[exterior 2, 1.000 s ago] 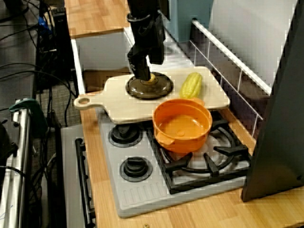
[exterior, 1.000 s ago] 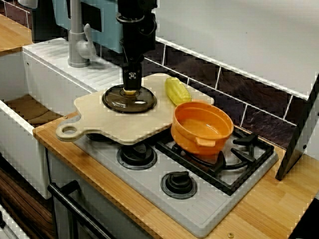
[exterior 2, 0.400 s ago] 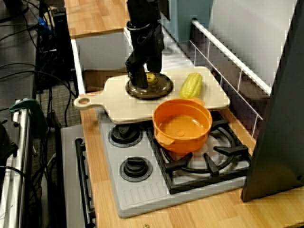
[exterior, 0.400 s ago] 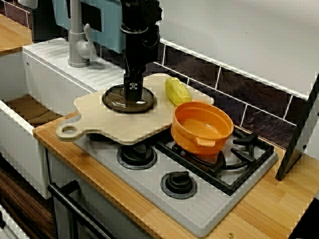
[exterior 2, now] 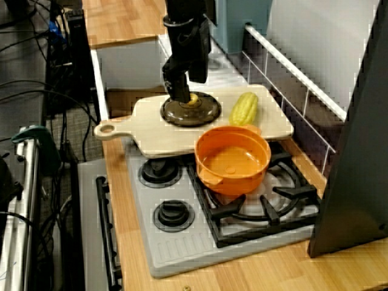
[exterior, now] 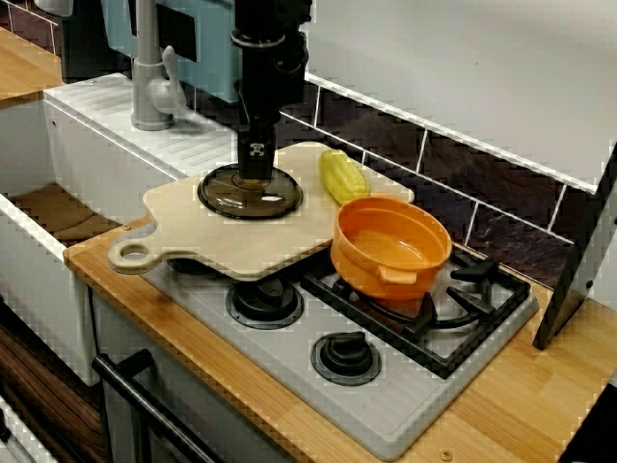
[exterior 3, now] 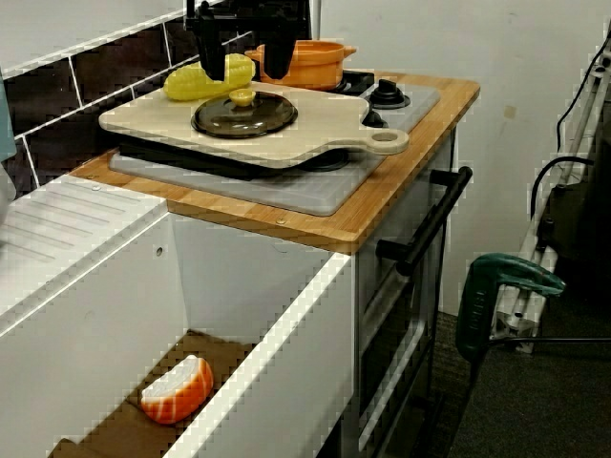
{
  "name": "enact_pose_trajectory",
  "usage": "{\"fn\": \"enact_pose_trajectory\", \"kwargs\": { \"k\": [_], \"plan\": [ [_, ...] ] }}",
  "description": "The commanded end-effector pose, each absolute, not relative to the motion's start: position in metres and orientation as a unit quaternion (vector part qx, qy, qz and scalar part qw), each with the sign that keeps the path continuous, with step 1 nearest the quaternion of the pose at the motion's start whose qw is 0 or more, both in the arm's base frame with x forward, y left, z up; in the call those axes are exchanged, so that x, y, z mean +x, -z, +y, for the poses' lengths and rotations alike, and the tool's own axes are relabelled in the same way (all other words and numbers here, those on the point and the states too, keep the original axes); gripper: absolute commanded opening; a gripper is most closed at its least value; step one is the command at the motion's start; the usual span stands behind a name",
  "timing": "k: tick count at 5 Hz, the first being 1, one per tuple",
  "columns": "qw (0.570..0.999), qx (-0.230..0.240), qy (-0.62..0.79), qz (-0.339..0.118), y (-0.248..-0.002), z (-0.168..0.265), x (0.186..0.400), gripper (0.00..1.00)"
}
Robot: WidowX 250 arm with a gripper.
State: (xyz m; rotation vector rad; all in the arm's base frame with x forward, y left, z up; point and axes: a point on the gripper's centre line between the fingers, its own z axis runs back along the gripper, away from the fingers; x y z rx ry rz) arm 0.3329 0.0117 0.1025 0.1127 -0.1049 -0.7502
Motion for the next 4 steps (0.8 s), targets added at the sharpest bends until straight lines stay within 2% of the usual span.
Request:
{"fn": "enact_pose_trajectory", "kwargs": {
  "k": [1, 4],
  "plan": [
    [0.926, 0.065, 0.365, -0.066, -0.1153, 0.0271, 0.3430, 1.00],
    [0.926, 0.065, 0.367, -0.059, -0.1095, 0.0238, 0.3408, 1.00]
  ]
}}
